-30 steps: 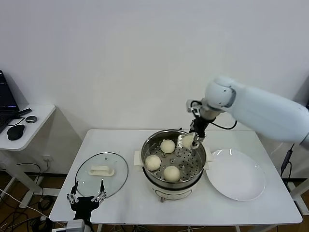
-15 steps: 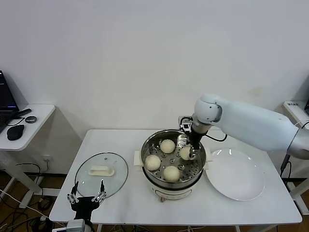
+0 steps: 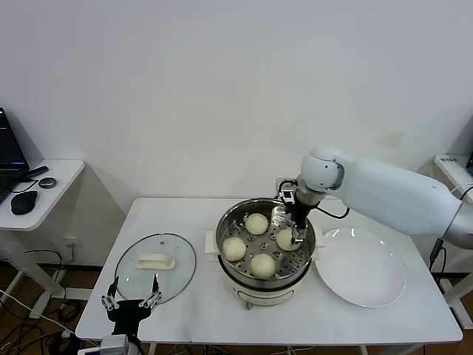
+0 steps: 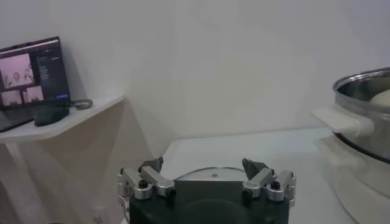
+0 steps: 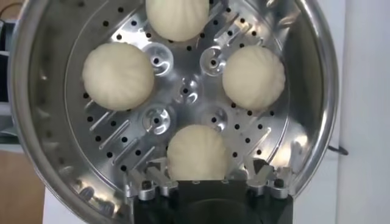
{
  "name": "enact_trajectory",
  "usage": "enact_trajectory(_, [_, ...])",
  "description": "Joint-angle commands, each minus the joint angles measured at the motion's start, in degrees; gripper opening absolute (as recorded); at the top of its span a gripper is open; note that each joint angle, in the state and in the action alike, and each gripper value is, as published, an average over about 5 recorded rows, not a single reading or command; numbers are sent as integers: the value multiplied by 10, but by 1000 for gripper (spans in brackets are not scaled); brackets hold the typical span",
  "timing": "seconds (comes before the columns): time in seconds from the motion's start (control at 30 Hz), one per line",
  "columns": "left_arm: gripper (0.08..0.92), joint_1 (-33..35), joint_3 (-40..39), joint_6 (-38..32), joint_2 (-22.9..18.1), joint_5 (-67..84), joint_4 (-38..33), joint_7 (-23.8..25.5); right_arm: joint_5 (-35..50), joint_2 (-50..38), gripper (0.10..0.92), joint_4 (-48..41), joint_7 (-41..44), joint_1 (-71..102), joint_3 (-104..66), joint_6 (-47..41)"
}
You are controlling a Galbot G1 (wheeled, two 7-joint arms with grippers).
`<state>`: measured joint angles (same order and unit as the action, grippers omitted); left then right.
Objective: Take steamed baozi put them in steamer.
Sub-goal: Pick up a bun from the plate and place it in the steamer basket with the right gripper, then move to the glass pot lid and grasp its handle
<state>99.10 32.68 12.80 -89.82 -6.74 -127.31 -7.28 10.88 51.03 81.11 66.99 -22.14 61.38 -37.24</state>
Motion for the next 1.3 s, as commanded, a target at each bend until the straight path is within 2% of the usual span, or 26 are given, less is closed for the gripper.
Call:
enact_trajectory(0.03, [823,1,5,-13,-1,10,-3,7,45,-99,822,40,-16,71,-235,21])
enact_trajectory(0.23, [823,-3,13,-40,-2,43,-1,18,137,-190,823,60,-169,245,-489,85])
enact_trajectory(0.4, [823,-7,15,-49,2,54,-5,20,194,-201,823,83,-331,439,-684,149])
enact_trajectory(0.5, [823,-17,17,-59,5,58,8,15,202,-164,823,88,-395,573,-807,187])
enact_trajectory(0.8, [823,-57,45,-70,20,-8,38,11,191,58,823,129,-533,833,-1040,256])
enact_trajectory(0.9, [823,-81,67,-86,29,-122,75,17,186,106,823,150,-570,889,-1058,284])
enact_trajectory(1.03, [823,-121,99,-156,44,-399,155,9,189,164,823,161,-603,931,-1084,308])
enact_trajectory(1.07, [823,-132,103,-171,52,-472,175,-1,191,177,823,166,-605,940,-1090,309])
enact_trajectory(1.17, [823,-153,85,-186,92,-667,231,-74,197,196,823,180,-605,965,-1094,312])
enact_trajectory(1.23, [823,-159,64,-185,124,-742,262,-113,196,201,823,184,-601,977,-1092,316])
enact_trajectory(1.3, [823,-164,47,-190,150,-778,282,-120,192,205,823,186,-597,983,-1091,319])
